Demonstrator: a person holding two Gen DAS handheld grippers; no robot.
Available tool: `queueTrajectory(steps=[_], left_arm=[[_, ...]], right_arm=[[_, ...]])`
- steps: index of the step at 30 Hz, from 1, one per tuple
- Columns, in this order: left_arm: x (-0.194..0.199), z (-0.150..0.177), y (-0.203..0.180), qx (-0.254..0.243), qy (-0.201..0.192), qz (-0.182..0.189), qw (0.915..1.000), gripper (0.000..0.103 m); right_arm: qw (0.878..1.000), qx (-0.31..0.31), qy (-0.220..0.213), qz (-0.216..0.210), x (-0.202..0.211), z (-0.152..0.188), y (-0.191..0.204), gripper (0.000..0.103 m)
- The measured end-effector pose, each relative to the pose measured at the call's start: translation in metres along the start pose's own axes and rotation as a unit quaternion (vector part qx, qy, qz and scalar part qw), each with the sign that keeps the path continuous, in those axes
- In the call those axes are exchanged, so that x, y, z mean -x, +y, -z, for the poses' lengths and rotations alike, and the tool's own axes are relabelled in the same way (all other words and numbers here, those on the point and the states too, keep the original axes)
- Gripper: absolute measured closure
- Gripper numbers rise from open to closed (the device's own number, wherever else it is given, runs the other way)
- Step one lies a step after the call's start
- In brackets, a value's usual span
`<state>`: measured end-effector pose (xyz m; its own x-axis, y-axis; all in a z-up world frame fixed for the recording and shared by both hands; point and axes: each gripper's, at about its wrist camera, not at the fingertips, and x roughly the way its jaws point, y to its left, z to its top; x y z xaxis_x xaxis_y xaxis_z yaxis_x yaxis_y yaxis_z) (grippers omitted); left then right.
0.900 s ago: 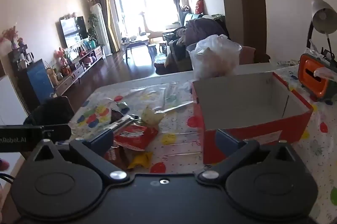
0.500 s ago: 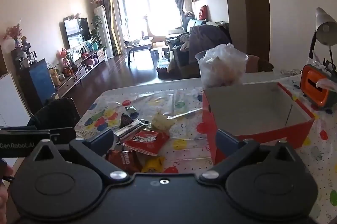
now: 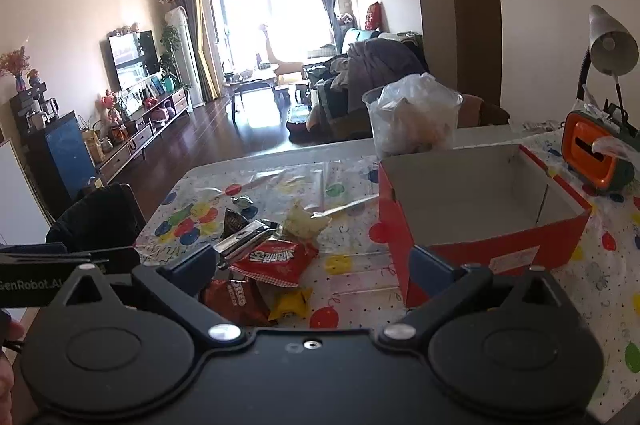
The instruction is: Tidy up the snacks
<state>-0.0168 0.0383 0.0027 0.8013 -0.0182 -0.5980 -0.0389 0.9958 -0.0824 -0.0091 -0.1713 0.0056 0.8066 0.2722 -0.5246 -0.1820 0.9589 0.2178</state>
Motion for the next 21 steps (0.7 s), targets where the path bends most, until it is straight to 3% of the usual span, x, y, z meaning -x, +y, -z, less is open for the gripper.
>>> queueTrajectory(steps=[21], left_arm=[[-0.0057,0.0029,0.0017,-0.008,0.018,0.002,0.9998,0.0]], right_arm=[[0.999,0.001,0.025,0.021,-0.0089,0.0004,-0.0001,0.0]])
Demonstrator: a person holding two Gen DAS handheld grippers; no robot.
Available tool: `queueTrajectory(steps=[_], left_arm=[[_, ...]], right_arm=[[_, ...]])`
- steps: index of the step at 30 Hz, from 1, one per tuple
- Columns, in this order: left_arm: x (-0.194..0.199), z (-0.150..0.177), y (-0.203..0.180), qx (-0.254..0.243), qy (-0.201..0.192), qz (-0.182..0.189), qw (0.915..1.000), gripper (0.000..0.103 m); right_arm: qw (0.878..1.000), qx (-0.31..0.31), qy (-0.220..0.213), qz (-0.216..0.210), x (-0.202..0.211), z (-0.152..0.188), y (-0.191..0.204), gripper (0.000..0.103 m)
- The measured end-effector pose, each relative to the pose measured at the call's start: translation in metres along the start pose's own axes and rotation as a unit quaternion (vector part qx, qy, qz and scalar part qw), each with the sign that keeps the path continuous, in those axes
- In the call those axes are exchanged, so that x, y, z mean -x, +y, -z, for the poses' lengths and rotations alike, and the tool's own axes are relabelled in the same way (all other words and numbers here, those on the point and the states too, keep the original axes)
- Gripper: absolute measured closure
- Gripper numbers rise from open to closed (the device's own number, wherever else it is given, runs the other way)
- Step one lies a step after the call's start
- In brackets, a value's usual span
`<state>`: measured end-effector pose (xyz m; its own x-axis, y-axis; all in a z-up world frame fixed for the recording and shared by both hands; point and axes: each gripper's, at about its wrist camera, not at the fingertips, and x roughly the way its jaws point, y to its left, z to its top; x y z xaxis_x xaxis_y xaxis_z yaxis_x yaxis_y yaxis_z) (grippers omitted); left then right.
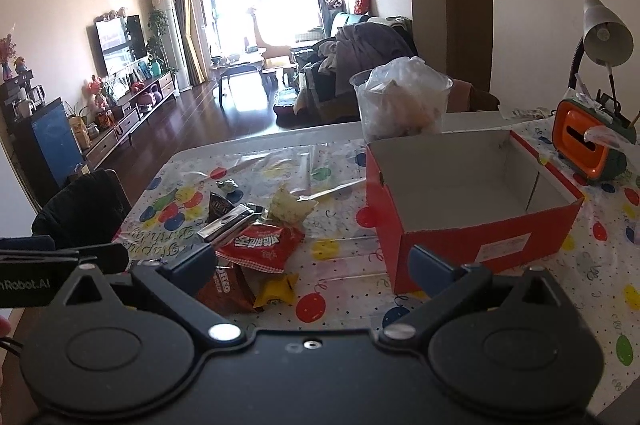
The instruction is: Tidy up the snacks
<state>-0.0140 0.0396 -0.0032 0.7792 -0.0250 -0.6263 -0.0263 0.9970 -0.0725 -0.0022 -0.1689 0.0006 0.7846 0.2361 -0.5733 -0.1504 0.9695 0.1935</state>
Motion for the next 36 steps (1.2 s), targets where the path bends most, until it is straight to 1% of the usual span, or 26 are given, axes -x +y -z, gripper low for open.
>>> queueTrajectory(steps=[11,24,32,36], left_arm=[[-0.0009,-0.003,-0.0011,-0.003,0.001,-0.001,1.0,0.0],[0.0051,-0.006,-0.0034,-0.009,-0.007,-0.001,0.9999,0.0],[0.0064,-0.0047,-0.0037,-0.002,-0.006,0.0,1.0,0.0],[0.0027,-0.0048,-0.0052,-0.004,-0.004,-0.006,1.0,0.0]], right_arm=[[1.0,0.004,-0.005,-0.003,0.0005,0.0015,0.0017,0.0],[1.0,0.003,-0.009,-0.003,0.0051,0.0008,0.004,0.001],[1.0,0.005,-0.01,-0.004,0.0064,0.0008,0.0048,0.001],[1.0,0.006,-0.008,-0.006,0.0057,0.0014,0.0056,0.001]])
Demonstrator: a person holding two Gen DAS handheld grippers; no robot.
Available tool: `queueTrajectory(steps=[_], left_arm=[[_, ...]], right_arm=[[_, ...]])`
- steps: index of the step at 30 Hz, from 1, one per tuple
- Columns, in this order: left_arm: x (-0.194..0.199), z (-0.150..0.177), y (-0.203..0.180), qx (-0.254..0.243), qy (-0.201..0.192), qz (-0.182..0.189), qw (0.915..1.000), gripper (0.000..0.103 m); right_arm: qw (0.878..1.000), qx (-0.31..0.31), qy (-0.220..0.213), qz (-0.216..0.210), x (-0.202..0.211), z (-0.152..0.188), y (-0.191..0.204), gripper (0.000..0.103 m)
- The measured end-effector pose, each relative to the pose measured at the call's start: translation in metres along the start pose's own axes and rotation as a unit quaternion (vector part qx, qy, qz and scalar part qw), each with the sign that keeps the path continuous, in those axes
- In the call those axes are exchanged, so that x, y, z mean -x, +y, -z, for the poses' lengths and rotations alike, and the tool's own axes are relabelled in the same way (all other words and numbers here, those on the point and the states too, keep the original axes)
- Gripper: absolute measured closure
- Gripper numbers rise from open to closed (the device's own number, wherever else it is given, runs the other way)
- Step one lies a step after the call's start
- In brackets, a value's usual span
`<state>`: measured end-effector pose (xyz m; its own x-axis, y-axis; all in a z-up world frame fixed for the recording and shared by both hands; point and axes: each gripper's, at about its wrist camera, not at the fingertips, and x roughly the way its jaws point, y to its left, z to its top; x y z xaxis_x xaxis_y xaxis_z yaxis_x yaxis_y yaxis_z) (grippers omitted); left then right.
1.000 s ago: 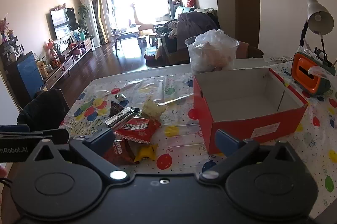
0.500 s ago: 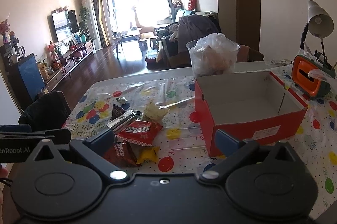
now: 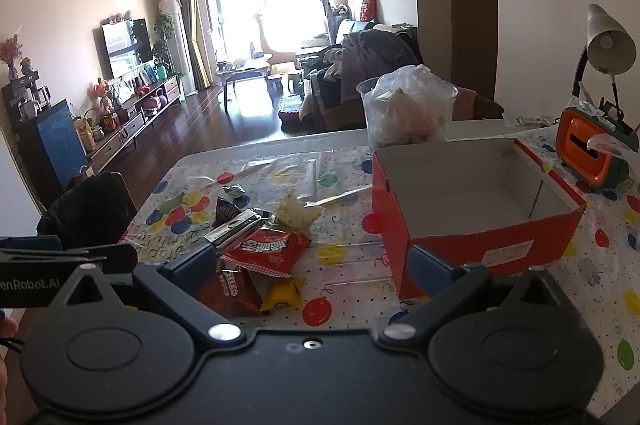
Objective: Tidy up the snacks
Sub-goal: 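Grasp the white milk-biscuit packet with the left tool while the right tool grasps the yellow candy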
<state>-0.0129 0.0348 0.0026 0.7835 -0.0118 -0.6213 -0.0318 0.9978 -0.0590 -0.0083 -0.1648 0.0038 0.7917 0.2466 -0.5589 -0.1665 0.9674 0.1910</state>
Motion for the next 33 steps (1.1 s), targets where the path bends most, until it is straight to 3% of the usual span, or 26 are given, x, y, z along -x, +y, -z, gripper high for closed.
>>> queueTrajectory(steps=[6,11,20,24,28,33], left_arm=[[-0.013,-0.004,0.005,0.005,0.008,-0.021,0.9997,0.0],[-0.031,-0.005,0.019,0.013,0.023,-0.052,0.9983,0.0],[-0.073,0.011,0.047,0.016,0.084,-0.082,0.9929,0.0],[-0.089,0.017,0.056,0.012,0.092,-0.078,0.9927,0.0],[-0.113,0.022,0.06,-0.009,0.106,-0.058,0.9927,0.001],[-0.146,0.029,0.065,-0.021,0.13,-0.061,0.9894,0.002]], right_arm=[[1.0,0.003,0.01,-0.016,-0.015,-0.006,-0.002,0.001],[0.998,0.017,0.043,-0.044,-0.05,-0.007,-0.003,0.001],[0.99,0.058,0.107,-0.073,-0.109,0.005,0.002,0.005],[0.988,0.075,0.112,-0.078,-0.129,0.003,0.003,0.007],[0.981,0.109,0.14,-0.082,-0.157,0.009,0.005,0.013],[0.972,0.12,0.182,-0.087,-0.187,0.021,0.007,0.02]])
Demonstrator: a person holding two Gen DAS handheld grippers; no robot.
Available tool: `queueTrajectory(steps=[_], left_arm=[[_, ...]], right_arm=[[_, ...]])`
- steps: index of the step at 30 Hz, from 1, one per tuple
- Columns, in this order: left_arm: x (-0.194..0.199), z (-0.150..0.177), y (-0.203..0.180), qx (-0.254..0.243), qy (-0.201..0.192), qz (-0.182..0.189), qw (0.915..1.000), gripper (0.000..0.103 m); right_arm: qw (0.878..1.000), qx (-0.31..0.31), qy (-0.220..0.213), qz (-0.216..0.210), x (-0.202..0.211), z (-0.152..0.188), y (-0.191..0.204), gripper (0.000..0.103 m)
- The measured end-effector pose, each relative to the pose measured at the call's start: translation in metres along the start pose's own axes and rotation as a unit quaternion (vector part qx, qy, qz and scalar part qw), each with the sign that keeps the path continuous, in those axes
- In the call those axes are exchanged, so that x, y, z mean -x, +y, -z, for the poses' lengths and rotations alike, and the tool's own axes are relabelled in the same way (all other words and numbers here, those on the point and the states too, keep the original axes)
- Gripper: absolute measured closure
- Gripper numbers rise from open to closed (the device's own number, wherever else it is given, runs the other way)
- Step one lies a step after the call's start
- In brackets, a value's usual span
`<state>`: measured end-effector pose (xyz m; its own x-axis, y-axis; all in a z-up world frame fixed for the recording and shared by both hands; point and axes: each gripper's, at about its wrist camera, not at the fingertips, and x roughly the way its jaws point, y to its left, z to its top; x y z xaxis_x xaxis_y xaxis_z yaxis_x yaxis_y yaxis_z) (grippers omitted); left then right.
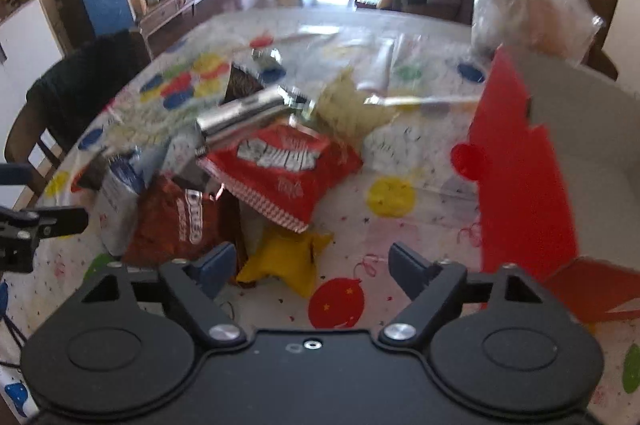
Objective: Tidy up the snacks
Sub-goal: 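Grasp the white milk-biscuit packet with the left tool while the right tool grasps the yellow candy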
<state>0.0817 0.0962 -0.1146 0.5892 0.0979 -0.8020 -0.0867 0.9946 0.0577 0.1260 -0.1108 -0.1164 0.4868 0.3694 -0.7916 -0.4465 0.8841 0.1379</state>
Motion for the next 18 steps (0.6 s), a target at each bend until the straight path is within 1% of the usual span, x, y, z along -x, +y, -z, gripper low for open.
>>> queueTrajectory(steps=[1,3,5,8,11,12,13,17,18], left_arm=[[-0.006,0.0,-0.001,-0.006,0.004,-0.003,1.0,0.005],[-0.016,-0.002,0.001,-0.009,0.016,0.001,0.9998,0.009],[-0.024,-0.004,0.002,-0.007,0.026,0.008,0.9996,0.009],[-0.034,-0.006,0.002,-0.012,0.036,0.02,0.9991,0.011],[-0.043,-0.007,-0.002,-0.022,0.048,0.031,0.9981,0.019],[-0.045,-0.007,-0.003,-0.025,0.053,0.032,0.9978,0.024],[-0.047,-0.007,-0.004,-0.027,0.057,0.035,0.9974,0.027],[-0.054,-0.008,-0.005,-0.032,0.066,0.052,0.996,0.034],[-0.056,-0.008,-0.005,-0.032,0.07,0.054,0.9956,0.039]], right_arm=[[1.0,0.003,0.007,-0.006,-0.005,0.0,0.001,0.021],[1.0,0.011,0.013,-0.006,-0.013,0.001,0.004,0.023],[1.0,0.016,0.019,-0.005,-0.021,-0.001,0.006,0.025],[0.999,0.005,0.031,-0.012,-0.03,-0.004,0.004,0.027],[0.999,0.008,0.037,-0.014,-0.036,-0.004,0.007,0.028],[0.999,0.009,0.039,-0.013,-0.038,-0.004,0.007,0.029],[0.999,0.009,0.041,-0.013,-0.04,-0.004,0.007,0.032],[0.999,0.006,0.043,-0.012,-0.044,-0.004,0.007,0.035],[0.999,0.005,0.044,-0.012,-0.044,-0.004,0.007,0.036]])
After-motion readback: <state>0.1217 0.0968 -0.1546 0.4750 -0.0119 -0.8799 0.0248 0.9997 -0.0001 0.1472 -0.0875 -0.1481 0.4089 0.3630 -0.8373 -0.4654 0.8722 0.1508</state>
